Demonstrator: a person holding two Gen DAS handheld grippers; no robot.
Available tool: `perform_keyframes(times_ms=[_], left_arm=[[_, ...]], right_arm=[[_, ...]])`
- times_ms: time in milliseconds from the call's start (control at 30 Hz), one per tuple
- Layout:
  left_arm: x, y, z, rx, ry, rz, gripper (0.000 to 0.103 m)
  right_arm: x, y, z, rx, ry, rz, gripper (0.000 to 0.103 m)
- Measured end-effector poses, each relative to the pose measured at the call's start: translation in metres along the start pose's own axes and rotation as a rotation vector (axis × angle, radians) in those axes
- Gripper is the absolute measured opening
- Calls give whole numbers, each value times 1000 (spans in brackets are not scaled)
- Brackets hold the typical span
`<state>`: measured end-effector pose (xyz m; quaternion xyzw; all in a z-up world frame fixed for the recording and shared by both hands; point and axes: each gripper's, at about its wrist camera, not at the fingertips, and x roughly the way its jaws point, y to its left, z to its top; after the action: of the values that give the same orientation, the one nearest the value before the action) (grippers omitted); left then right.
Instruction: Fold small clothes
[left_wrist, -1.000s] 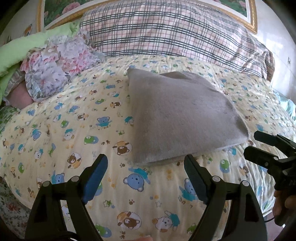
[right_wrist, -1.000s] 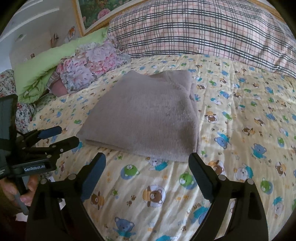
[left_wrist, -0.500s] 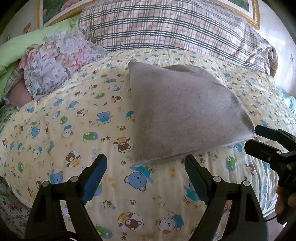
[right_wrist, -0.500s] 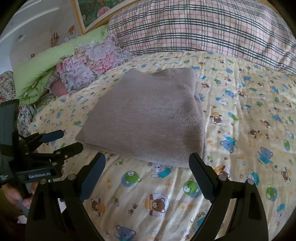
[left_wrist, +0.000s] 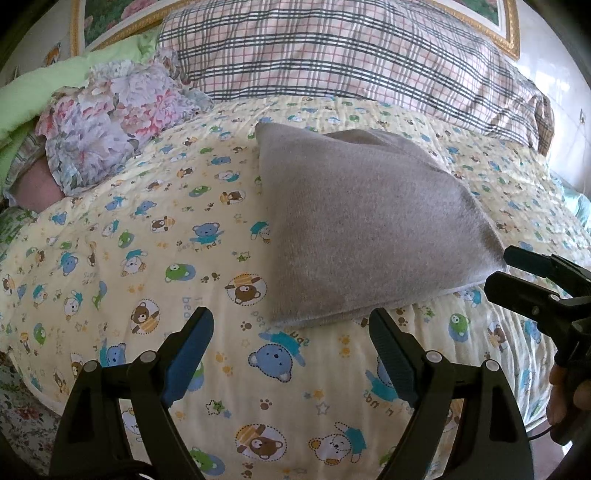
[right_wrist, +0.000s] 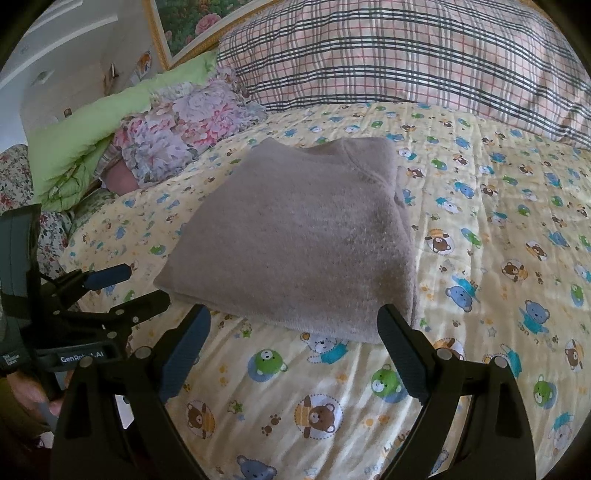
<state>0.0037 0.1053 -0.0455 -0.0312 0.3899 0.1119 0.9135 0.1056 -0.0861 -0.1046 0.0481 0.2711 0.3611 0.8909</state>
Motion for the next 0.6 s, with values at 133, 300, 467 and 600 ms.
perform_keyframes(times_ms=[133, 300, 467, 600], left_arm=[[0, 0, 0, 3, 3, -5, 87], [0, 0, 0, 3, 2, -7, 87], [1, 0, 0, 0, 5, -8, 87], [0, 0, 0, -2, 5, -7, 87]], right_arm=[[0, 0, 1, 2, 0, 2, 92], [0, 0, 2, 1, 1, 2, 92], [0, 1, 2, 1, 1, 3, 92], [0, 0, 2, 1, 1, 3, 92]])
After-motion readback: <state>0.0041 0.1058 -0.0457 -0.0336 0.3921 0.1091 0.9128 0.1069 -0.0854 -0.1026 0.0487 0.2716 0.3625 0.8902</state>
